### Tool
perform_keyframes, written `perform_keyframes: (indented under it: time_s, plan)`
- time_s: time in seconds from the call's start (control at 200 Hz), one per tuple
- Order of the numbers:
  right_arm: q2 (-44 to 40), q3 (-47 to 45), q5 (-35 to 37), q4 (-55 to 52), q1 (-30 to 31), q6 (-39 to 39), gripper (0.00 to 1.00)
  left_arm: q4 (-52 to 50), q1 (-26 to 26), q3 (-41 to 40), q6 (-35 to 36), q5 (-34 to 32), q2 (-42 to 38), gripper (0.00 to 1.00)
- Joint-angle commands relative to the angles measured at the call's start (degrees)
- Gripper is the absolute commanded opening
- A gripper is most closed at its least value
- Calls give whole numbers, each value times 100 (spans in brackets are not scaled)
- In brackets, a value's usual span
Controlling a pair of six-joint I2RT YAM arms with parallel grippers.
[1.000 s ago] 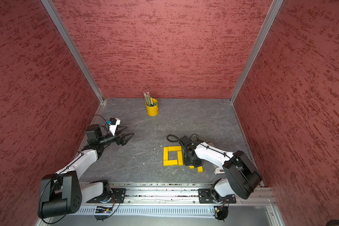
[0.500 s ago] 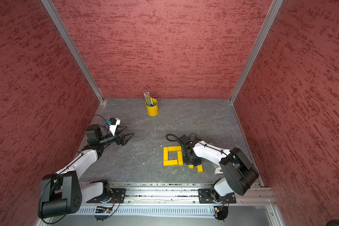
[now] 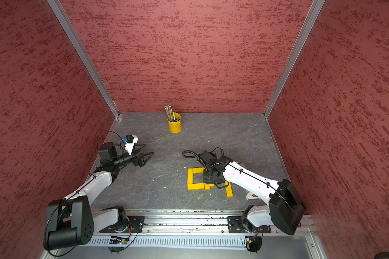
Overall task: Assemble the number 8 with building blocks
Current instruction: Pick up the building block from the center of the board, then assemble the building block at the center of the board.
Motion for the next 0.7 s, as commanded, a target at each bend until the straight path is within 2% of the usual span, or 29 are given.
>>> perform_keyframes:
  time_s: [0.0,0.095,0.235,0.466,0.691]
  plan:
    - [5,93,22,-221,700,700,14,68,43,76,95,50,89,100]
    - [196,110,-31,-40,1280,1097,15,94,41,93,88,78,132,100]
    - [500,83,-258,148,1755,1285,18,165,50,86,64,60,82,100]
    - [827,102,-568,434,2116,1419,18,303,58,-51,70,61,139,100]
    - [1056,142,-654,441,2156,1438,18,375,67,-100,75,44,130,100]
